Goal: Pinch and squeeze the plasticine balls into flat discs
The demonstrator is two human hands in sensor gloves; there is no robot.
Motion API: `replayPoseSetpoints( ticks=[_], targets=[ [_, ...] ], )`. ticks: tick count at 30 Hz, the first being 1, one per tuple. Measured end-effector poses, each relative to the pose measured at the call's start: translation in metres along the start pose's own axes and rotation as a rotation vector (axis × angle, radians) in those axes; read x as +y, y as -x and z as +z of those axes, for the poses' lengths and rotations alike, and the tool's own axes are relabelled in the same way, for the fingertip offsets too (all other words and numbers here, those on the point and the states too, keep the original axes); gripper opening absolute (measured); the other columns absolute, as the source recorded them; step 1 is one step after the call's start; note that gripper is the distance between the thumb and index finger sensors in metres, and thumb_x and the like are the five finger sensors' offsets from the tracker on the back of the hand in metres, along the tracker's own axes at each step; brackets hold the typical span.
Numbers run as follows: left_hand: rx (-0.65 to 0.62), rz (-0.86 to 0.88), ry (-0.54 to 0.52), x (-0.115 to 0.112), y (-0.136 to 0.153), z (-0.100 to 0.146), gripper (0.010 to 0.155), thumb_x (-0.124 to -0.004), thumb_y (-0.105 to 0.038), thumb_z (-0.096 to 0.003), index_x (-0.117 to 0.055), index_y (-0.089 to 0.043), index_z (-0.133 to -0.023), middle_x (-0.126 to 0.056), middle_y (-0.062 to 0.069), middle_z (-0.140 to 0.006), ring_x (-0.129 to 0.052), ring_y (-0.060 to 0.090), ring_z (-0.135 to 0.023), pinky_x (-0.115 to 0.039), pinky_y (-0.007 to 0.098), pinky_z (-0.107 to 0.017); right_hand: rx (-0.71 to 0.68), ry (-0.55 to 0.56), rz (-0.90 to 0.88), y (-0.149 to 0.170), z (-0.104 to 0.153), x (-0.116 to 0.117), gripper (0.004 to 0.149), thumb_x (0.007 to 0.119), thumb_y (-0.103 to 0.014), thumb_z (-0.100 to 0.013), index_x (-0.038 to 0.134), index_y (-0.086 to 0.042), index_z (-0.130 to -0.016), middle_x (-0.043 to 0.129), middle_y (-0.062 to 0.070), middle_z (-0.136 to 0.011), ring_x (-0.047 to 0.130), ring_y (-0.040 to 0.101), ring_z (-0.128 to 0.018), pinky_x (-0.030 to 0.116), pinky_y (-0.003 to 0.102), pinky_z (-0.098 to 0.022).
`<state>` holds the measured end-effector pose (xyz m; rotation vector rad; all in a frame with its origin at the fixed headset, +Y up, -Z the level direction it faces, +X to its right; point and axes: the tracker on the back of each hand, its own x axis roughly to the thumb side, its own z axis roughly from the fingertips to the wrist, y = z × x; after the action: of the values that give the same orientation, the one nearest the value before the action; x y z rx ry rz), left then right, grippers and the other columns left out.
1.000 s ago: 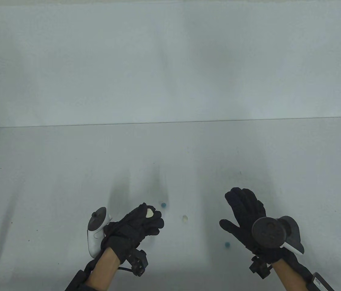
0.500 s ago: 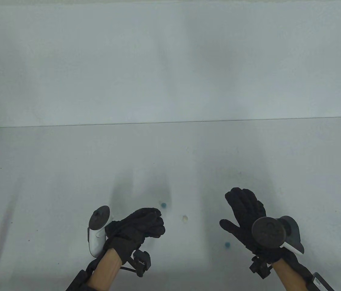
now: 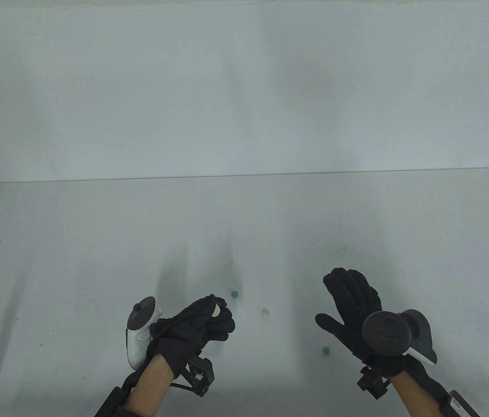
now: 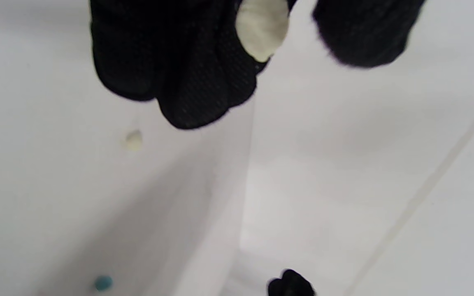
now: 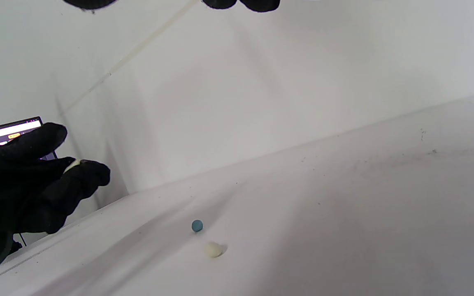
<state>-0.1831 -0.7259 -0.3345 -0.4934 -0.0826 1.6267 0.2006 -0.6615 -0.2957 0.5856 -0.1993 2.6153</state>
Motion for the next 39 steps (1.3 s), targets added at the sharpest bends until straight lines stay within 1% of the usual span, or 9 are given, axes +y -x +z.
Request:
replayPoseSetpoints(
  ticks=[3,10,14,17,20,25,33,36,39],
  targets=[
    [-0.001,-0.072,-0.043,0.002,-0.002,0.002,0.048,-0.078,-0.034,-0.0519,-0.077,-0.008,-0.092,-0.091,0.01,-0.08,-0.106,0.024,-0.061,-0.089,0.042,-0.053,0.001,0.005,0.001,0.0,0.0,0.0,0.079,0.051,-0.064,-0.057,0.034,-0.014,-0.116,0.034,0.016,-0.123,0.036,0.053,-0.11,0.044,0.074,-0.07],
    [-0.018,-0.109,-0.067,0.002,-0.006,0.003,0.041,-0.083,-0.038,-0.0469,-0.089,-0.011,-0.077,-0.102,0.005,-0.059,-0.114,0.01,-0.038,-0.099,0.031,-0.039,-0.002,0.005,-0.002,0.0,0.0,0.0,0.079,0.051,-0.064,-0.057,0.034,-0.014,-0.116,0.034,0.016,-0.123,0.036,0.053,-0.11,0.044,0.074,-0.071],
    [0.022,-0.036,-0.041,0.003,0.0,0.001,0.044,-0.075,-0.036,-0.0527,-0.078,-0.009,-0.087,-0.092,0.008,-0.073,-0.106,0.018,-0.052,-0.09,0.039,-0.051,-0.001,0.004,0.003,-0.001,0.001,0.0,0.079,0.051,-0.064,-0.057,0.034,-0.014,-0.116,0.034,0.016,-0.123,0.036,0.053,-0.11,0.044,0.074,-0.07],
    [0.006,0.073,0.047,0.001,0.007,-0.001,0.076,-0.065,-0.053,-0.0536,-0.056,0.003,-0.104,-0.072,0.023,-0.095,-0.091,0.036,-0.077,-0.074,0.051,-0.064,-0.003,0.003,-0.003,0.0,0.0,0.0,0.079,0.051,-0.064,-0.057,0.034,-0.014,-0.116,0.034,0.016,-0.123,0.036,0.053,-0.11,0.044,0.074,-0.071],
    [-0.008,0.106,0.025,0.0,0.007,-0.001,0.083,-0.062,-0.06,-0.0526,-0.055,0.003,-0.106,-0.071,0.024,-0.098,-0.09,0.037,-0.08,-0.074,0.051,-0.065,-0.001,0.007,0.0,-0.001,0.001,0.0,0.08,0.051,-0.064,-0.057,0.034,-0.014,-0.116,0.034,0.016,-0.123,0.036,0.053,-0.11,0.044,0.074,-0.07],
    [0.022,0.005,-0.081,0.007,0.006,0.001,0.051,-0.069,-0.044,-0.0553,-0.081,-0.007,-0.088,-0.096,0.01,-0.073,-0.109,0.02,-0.053,-0.092,0.038,-0.048,-0.001,0.0,0.002,-0.001,0.001,0.0,0.079,0.051,-0.064,-0.057,0.034,-0.014,-0.116,0.034,0.016,-0.123,0.036,0.053,-0.11,0.044,0.074,-0.07],
    [0.014,-0.053,-0.114,0.008,0.002,0.003,0.045,-0.073,-0.039,-0.0531,-0.09,-0.007,-0.079,-0.104,0.007,-0.06,-0.115,0.014,-0.041,-0.097,0.033,-0.041,-0.003,-0.003,-0.002,-0.001,0.0,0.001,0.079,0.051,-0.064,-0.057,0.034,-0.014,-0.116,0.034,0.016,-0.123,0.036,0.053,-0.11,0.044,0.074,-0.071],
    [-0.002,-0.018,-0.062,0.007,0.003,0.0,0.052,-0.067,-0.044,-0.0549,-0.082,-0.007,-0.088,-0.097,0.013,-0.076,-0.11,0.025,-0.058,-0.09,0.04,-0.051,-0.002,-0.006,0.001,-0.001,0.0,0.001,0.079,0.05,-0.064,-0.057,0.034,-0.014,-0.116,0.034,0.016,-0.123,0.036,0.053,-0.11,0.044,0.074,-0.07],
    [-0.007,0.058,0.045,0.004,0.007,0.0,0.086,-0.058,-0.062,-0.053,-0.059,0.005,-0.107,-0.076,0.027,-0.099,-0.089,0.046,-0.083,-0.075,0.054,-0.064,-0.003,0.001,-0.004,-0.001,0.0,0.0,0.079,0.051,-0.064,-0.057,0.034,-0.014,-0.116,0.034,0.016,-0.123,0.036,0.053,-0.11,0.044,0.074,-0.071]
  ],
)
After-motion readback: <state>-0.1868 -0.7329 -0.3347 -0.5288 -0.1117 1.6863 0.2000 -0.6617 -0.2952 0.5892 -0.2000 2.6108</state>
